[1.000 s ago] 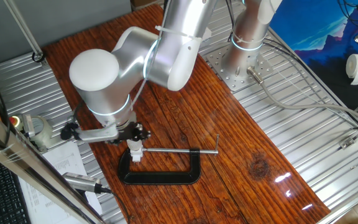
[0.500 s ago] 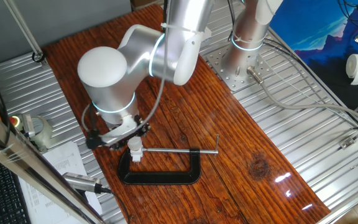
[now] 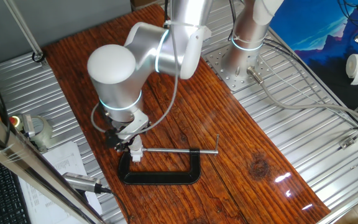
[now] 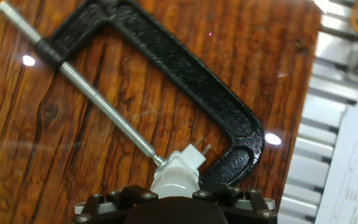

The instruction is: Install the light bulb by rotating it

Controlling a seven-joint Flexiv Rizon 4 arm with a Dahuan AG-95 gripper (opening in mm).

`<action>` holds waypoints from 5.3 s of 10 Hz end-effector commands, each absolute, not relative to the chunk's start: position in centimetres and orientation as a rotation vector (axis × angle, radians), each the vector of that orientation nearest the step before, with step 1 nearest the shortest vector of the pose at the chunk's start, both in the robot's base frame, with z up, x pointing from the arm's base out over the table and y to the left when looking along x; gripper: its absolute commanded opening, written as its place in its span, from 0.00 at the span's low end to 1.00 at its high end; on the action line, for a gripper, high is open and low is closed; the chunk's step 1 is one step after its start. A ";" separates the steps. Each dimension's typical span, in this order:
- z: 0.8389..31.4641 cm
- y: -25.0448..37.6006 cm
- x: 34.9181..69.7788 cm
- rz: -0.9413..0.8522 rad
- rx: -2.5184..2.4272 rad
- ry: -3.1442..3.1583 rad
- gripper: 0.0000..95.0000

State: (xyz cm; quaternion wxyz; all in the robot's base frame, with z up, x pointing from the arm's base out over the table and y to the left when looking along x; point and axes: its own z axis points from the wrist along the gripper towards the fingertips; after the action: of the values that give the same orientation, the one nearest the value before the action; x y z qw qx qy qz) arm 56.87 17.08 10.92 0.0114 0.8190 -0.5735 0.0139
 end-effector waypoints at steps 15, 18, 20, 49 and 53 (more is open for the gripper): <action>9.8 17.4 57.5 0.052 2.520 -1.857 0.20; 9.8 17.2 57.6 0.041 2.470 -1.892 0.00; 9.9 17.1 57.7 0.052 2.413 -1.973 0.00; 10.0 16.7 58.0 0.061 1.341 -2.781 0.00; 10.0 16.8 58.0 0.030 1.001 -2.877 0.00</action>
State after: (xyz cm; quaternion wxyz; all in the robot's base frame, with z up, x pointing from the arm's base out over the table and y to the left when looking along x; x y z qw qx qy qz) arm 57.83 16.79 10.01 0.0327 0.3787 -0.9248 0.0133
